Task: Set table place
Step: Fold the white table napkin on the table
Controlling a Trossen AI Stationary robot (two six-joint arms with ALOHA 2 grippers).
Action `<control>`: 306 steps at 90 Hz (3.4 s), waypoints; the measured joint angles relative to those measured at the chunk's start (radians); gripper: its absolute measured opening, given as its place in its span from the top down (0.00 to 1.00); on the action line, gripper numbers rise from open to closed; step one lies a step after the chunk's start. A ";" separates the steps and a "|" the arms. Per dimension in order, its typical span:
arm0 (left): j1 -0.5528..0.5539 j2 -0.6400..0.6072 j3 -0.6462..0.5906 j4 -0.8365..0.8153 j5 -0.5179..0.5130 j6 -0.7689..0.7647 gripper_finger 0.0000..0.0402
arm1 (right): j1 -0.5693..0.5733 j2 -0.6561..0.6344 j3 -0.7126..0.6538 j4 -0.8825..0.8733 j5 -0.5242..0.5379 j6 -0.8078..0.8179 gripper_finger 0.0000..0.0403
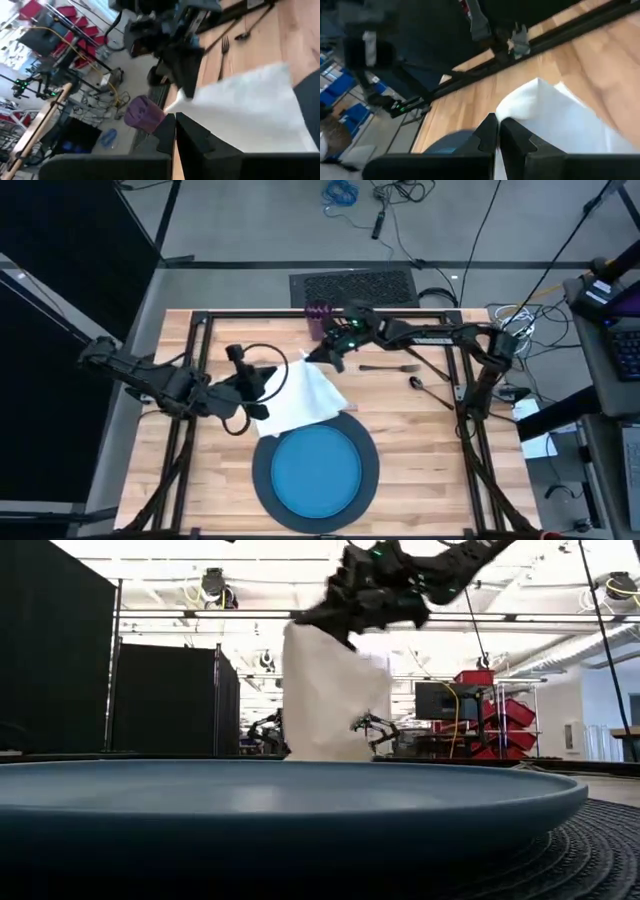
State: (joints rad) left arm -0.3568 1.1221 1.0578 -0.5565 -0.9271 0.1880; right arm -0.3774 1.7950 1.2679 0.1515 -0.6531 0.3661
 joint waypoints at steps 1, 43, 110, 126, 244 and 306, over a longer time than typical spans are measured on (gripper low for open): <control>-0.001 0.000 -0.003 0.002 0.000 -0.002 1.00 | 0.002 0.010 0.013 -0.007 0.000 0.000 1.00; -0.089 -0.029 -0.113 -0.123 -0.159 -0.179 1.00 | 0.066 0.396 0.404 -0.079 -0.008 0.064 1.00; -0.092 -0.089 -0.121 -0.186 -0.149 -0.285 1.00 | 0.061 0.437 0.442 -0.096 -0.031 0.069 0.54; -0.092 -0.089 -0.121 -0.187 -0.146 -0.285 1.00 | 0.046 0.416 0.441 -0.122 -0.082 0.080 0.50; -0.049 0.348 -0.121 0.044 0.233 -0.207 1.00 | 0.751 -0.721 -0.460 -0.384 1.110 0.074 0.51; 0.017 0.353 -0.102 0.222 0.333 -0.262 0.93 | 0.894 -0.830 -0.463 -0.441 1.163 0.144 0.51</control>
State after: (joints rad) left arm -0.3395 1.4750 0.9554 -0.3349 -0.5939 -0.0738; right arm 0.5168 0.9646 0.8051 -0.2897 0.5096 0.5098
